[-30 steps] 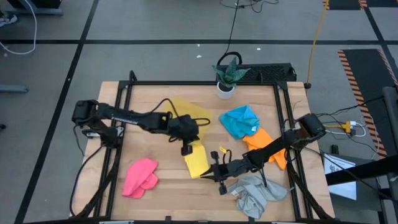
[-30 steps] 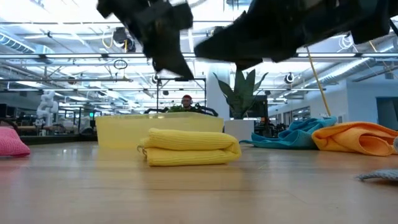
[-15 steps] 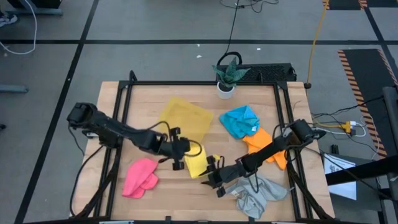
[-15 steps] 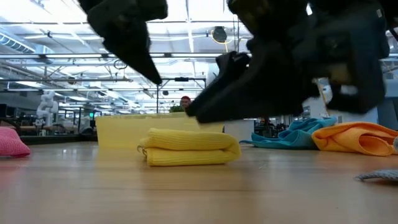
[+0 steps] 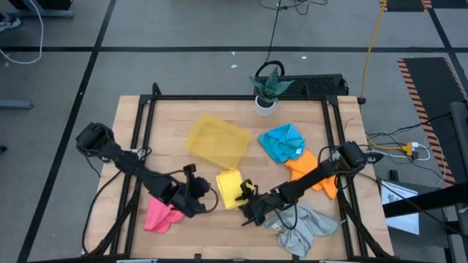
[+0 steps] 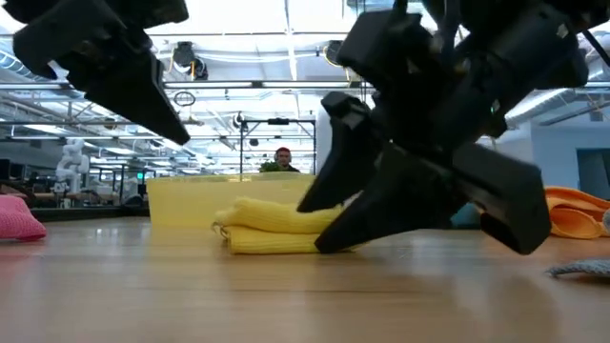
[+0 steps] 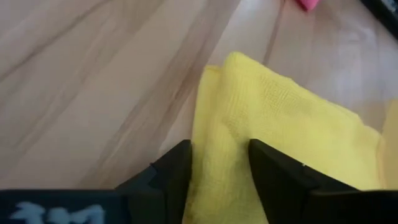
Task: Fold microfiber towels
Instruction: Put the yellow microfiber cloth into the yellow bin
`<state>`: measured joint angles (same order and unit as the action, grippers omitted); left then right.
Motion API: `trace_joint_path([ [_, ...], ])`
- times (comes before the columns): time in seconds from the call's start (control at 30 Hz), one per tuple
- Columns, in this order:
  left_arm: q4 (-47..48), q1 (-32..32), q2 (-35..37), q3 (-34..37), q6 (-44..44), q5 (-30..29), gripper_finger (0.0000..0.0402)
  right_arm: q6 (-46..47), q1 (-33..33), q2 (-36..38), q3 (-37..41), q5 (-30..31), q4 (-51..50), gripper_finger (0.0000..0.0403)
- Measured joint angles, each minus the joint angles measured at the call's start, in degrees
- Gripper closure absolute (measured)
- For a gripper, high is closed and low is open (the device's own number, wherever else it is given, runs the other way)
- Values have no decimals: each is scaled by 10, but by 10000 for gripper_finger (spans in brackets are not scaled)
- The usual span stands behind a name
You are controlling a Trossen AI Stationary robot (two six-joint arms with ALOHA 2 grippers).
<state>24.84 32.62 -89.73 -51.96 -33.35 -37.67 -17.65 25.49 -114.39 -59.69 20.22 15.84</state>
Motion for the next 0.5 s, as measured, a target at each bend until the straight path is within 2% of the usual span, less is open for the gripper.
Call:
trace_joint_path([
  [0.17,6,18,4,0,-2,-51,398,3,-15,-11,2,-25,7,300],
  [0.37,29,42,44,0,-20,-78,386,3,-17,-8,3,-29,13,382],
  [0.5,39,65,76,0,-29,-100,397,22,-14,9,5,-61,38,391],
])
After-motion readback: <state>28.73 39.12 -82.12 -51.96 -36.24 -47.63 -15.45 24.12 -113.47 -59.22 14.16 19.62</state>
